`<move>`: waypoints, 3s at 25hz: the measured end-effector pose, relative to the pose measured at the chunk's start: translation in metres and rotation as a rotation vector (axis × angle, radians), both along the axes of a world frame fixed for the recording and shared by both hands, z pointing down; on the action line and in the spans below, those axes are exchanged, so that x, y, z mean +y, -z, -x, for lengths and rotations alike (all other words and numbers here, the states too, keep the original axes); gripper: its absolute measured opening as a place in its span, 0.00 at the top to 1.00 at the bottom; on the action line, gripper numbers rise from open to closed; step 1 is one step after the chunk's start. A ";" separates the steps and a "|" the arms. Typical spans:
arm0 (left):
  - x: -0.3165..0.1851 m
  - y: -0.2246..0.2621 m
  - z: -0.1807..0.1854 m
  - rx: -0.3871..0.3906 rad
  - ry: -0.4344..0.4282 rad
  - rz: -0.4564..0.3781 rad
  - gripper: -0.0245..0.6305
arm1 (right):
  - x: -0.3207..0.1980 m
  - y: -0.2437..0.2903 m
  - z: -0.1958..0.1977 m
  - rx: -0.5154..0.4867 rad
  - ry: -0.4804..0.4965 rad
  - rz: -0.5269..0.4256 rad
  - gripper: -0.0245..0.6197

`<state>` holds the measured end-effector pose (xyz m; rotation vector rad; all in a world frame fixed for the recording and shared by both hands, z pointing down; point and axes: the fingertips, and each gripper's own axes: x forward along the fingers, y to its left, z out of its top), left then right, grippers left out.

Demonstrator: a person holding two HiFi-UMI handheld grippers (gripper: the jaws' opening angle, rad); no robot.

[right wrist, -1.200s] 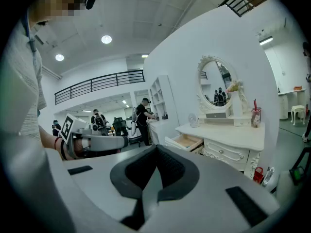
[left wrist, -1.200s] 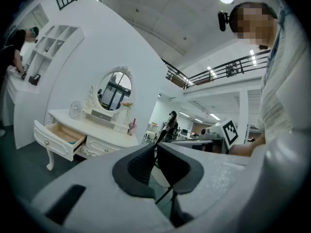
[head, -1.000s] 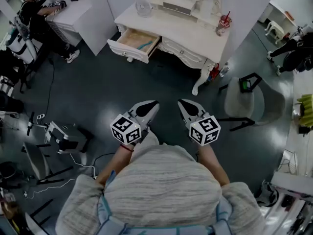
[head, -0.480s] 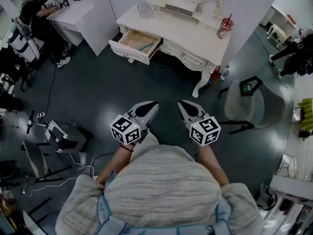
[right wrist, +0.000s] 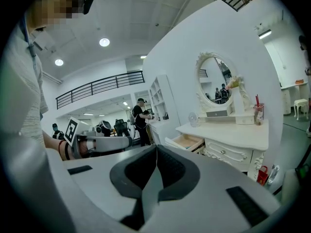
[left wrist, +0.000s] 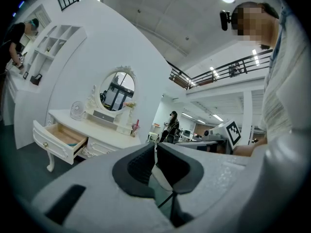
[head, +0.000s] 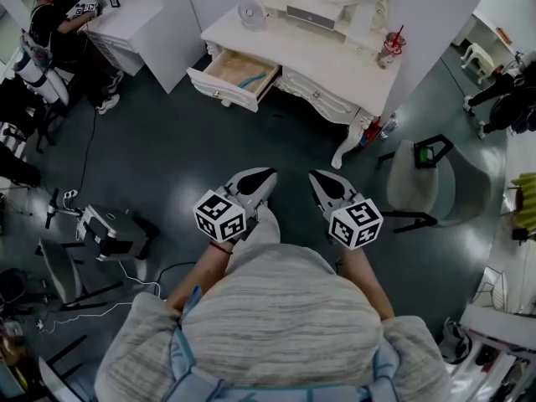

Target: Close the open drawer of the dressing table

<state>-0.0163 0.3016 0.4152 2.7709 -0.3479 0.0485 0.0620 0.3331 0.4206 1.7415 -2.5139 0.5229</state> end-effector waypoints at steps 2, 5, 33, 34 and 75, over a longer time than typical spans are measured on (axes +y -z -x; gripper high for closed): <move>-0.009 -0.002 -0.003 0.001 0.001 0.001 0.92 | -0.008 -0.001 -0.003 -0.005 -0.004 -0.001 0.95; -0.025 -0.007 -0.006 -0.001 0.001 0.004 0.92 | -0.024 -0.004 -0.007 -0.006 -0.013 -0.006 0.95; -0.320 -0.012 0.025 -0.025 0.065 0.022 0.92 | -0.318 -0.002 0.017 0.030 0.052 0.026 0.95; -0.328 -0.013 0.026 -0.025 0.068 0.019 0.92 | -0.324 -0.002 0.018 0.031 0.052 0.024 0.95; -0.419 -0.091 0.036 -0.172 0.239 0.083 0.92 | -0.426 -0.057 0.006 0.019 0.239 0.143 0.95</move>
